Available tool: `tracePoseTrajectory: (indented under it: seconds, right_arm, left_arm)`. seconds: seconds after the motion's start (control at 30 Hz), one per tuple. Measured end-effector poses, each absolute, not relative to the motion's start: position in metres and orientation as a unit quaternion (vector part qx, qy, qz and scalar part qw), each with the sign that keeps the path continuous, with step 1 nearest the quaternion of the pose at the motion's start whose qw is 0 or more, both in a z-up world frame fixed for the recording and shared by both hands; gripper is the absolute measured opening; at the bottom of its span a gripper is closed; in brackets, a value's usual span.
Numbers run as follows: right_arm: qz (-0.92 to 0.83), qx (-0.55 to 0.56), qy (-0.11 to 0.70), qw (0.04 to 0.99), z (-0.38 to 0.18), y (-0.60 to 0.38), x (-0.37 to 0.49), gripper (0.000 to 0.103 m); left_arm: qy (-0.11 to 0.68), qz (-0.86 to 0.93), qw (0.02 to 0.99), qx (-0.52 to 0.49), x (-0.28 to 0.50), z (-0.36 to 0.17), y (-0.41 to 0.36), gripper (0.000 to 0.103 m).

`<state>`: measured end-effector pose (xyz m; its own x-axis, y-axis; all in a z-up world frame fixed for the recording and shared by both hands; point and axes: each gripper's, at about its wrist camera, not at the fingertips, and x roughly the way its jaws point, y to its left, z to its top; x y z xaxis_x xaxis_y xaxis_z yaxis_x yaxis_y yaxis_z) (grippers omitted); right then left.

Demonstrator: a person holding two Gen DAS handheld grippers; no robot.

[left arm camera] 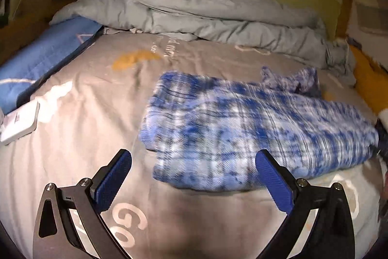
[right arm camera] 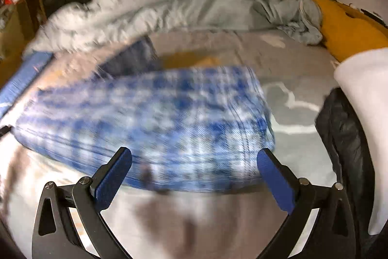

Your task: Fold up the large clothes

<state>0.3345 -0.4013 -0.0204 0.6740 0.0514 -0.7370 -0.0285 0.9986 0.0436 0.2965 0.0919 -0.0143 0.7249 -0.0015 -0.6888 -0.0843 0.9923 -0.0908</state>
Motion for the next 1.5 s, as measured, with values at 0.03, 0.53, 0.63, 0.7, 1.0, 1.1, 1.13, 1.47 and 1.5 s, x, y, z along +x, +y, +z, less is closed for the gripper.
tracePoseTrajectory:
  seconds: [0.03, 0.53, 0.63, 0.7, 1.0, 1.1, 1.13, 1.47, 1.5]
  right_arm:
    - [0.007, 0.002, 0.413, 0.911, -0.028, -0.403, 0.337, 0.102]
    - [-0.044, 0.057, 0.413, 0.908, -0.011, -0.453, 0.325, 0.093]
    - [-0.019, 0.100, 0.426, 0.899, -0.015, -0.461, 0.326, 0.087]
    - [-0.014, 0.129, 0.442, 0.888, -0.025, -0.468, 0.330, 0.081]
    - [0.018, 0.181, 0.449, 0.875, -0.046, -0.473, 0.338, 0.078]
    - [0.028, 0.175, 0.439, 0.881, -0.048, -0.465, 0.340, 0.074]
    - [0.030, 0.168, 0.436, 0.884, -0.047, -0.462, 0.340, 0.062]
    - [0.027, 0.058, 0.368, 0.928, 0.011, -0.432, 0.293, 0.008]
    - [0.030, 0.055, 0.367, 0.928, 0.018, -0.431, 0.282, 0.008]
  left_arm:
    - [0.362, 0.026, 0.930, -0.049, 0.296, -0.014, 0.093, 0.103]
    - [0.378, 0.008, 0.924, -0.059, 0.291, -0.016, 0.096, 0.103]
    - [0.398, 0.023, 0.913, -0.087, 0.295, -0.020, 0.104, 0.103]
    - [0.419, 0.045, 0.899, -0.115, 0.298, -0.027, 0.116, 0.103]
    - [0.440, 0.006, 0.872, -0.214, 0.311, -0.057, 0.146, 0.096]
    - [0.432, -0.016, 0.880, -0.197, 0.313, -0.056, 0.138, 0.053]
    - [0.431, -0.029, 0.881, -0.191, 0.314, -0.055, 0.133, 0.023]
    - [0.383, 0.014, 0.914, -0.132, 0.254, 0.002, 0.124, 0.012]
    - [0.382, 0.017, 0.915, -0.128, 0.246, 0.004, 0.124, 0.012]
